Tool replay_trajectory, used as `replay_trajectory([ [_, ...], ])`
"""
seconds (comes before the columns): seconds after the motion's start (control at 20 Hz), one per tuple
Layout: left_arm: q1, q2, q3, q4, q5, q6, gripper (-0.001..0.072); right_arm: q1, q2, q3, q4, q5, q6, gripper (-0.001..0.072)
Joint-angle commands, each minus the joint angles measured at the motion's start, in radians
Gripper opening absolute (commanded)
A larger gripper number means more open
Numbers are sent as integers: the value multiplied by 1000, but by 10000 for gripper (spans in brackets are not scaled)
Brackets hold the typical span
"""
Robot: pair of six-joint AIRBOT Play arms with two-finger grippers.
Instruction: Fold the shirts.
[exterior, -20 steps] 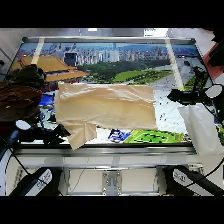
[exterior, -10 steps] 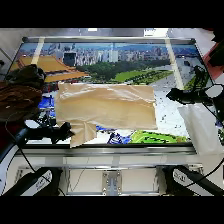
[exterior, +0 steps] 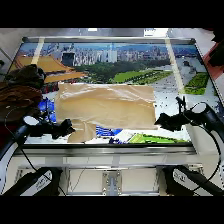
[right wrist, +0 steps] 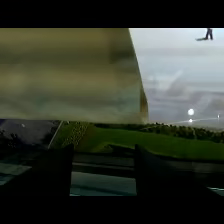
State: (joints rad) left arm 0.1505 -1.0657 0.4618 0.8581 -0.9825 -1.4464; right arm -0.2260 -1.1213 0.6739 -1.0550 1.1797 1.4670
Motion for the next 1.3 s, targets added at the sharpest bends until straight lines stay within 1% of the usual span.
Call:
replay_trajectory([
  [0.0, -1, -1, 4, -4, -6, 15, 14, 0, 2, -136, 117, -84, 10, 445],
  [0.1, -1, -1, 4, -4, -6, 15, 14, 0, 2, -167, 135, -140, 10, 445],
  [0.2, -1, -1, 4, -4, -6, 15, 14, 0, 2, -198, 161, -239, 11, 445],
  [0.35, -1, -1, 4, -5, -6, 15, 15, 2, 2, -232, 260, -389, 10, 441],
  [0.4, -1, -1, 4, -6, -6, 15, 14, 2, 2, -238, 278, -418, 10, 368],
  [0.45, -1, -1, 4, -6, -7, 15, 15, 2, 2, -238, 282, -437, 5, 249],
  [0.5, -1, -1, 4, -6, -7, 15, 14, 2, 2, -238, 285, -447, 2, 194],
  [0.55, -1, -1, 5, -6, -8, 15, 15, 2, 2, -238, 301, -450, -4, 117],
  [0.6, 0, -1, 12, -5, -16, 16, 14, 2, 2, -237, 328, -443, -40, 31],
  [0.65, 0, 0, 28, -5, -37, 31, 14, 2, 3, -235, 372, -414, -86, 30],
  [0.75, 0, 22, 89, -1, -121, 65, 14, 1, 39, -236, 439, -372, -124, 30],
  [0.9, 0, 136, 202, 77, -188, 58, 13, -1, 183, -235, 439, -345, -111, 29],
  [0.95, 0, 176, 238, 124, -197, 43, 13, -1, 235, -230, 423, -344, -94, 28],
  [1.1, -1, 249, 359, 293, -196, -30, 12, -1, 343, -143, 248, -340, 4, 28],
  [1.25, -15, 241, 467, 285, -183, -9, 11, 2, 339, -14, 205, -368, 5, 27],
])
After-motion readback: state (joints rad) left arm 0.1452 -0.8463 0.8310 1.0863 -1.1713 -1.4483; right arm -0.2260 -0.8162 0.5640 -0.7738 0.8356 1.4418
